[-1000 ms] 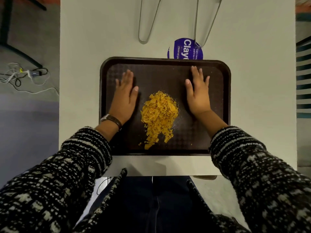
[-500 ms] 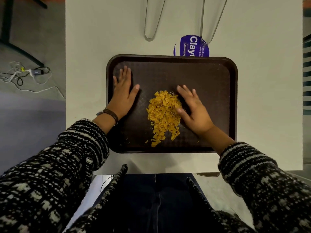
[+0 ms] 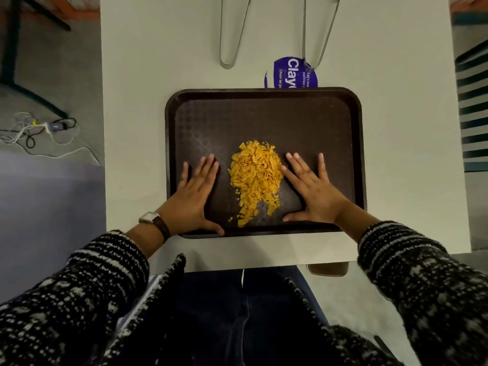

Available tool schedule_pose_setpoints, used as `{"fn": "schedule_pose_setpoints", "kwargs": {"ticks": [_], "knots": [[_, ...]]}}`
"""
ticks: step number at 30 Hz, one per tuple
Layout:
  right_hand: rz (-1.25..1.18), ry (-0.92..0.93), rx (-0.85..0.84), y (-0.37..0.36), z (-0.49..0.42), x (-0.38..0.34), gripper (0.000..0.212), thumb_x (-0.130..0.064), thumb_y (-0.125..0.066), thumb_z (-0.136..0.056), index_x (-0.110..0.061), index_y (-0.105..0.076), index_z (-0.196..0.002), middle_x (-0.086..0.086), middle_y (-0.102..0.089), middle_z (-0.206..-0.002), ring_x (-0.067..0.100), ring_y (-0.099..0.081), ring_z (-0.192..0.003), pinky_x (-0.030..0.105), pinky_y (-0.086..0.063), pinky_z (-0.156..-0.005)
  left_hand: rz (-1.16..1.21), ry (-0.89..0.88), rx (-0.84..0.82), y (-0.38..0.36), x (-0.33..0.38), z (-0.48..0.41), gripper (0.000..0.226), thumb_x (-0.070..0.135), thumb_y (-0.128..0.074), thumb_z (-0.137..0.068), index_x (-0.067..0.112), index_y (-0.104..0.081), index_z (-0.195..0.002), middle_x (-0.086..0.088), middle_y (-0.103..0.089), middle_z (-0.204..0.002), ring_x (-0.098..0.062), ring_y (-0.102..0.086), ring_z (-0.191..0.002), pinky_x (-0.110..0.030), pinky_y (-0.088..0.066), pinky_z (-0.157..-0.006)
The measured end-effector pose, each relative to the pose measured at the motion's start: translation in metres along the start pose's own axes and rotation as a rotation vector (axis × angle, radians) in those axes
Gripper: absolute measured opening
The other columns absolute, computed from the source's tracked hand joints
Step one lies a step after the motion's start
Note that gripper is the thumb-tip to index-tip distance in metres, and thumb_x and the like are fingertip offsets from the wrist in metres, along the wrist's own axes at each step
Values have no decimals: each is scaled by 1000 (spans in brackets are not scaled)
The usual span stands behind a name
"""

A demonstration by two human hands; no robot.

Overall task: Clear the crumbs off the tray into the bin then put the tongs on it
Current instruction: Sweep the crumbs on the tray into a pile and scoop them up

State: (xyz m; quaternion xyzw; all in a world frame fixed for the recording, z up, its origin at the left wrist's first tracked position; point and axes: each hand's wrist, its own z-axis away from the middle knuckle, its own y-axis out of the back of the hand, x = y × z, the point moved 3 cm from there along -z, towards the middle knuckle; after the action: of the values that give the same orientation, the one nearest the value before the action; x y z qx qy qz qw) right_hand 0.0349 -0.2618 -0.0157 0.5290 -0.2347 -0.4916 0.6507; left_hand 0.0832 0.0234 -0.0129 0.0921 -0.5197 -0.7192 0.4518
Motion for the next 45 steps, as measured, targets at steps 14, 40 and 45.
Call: {"fn": "schedule_pose_setpoints", "kwargs": {"ticks": [14,40,45], "knots": [[16,-27,-13,10,41,30,111,-81,-41,-71,-13,-4,-150,12,3,-158,25,5,-147,58,14,-112,-25,46,67,8,40,-38,142,93,-40,-47,8,20,-144,-8,26,-151,-19,28,-140,-53,29,-104],[-60,-127,149,2,4,-31,111,-78,-45,-73,-11,-1,-149,13,4,-158,25,9,-146,58,20,-108,142,292,239,-1,66,-38,131,81,-49,-58,4,14,-144,-15,14,-156,-20,21,-140,-56,22,-104],[-67,-161,115,-3,-3,-49,120,-82,-47,-66,-11,3,-149,9,8,-157,24,11,-146,61,21,-106,159,263,280,9,59,-42,132,82,-47,-57,4,14,-145,-15,15,-156,-20,20,-140,-55,20,-106]]}}
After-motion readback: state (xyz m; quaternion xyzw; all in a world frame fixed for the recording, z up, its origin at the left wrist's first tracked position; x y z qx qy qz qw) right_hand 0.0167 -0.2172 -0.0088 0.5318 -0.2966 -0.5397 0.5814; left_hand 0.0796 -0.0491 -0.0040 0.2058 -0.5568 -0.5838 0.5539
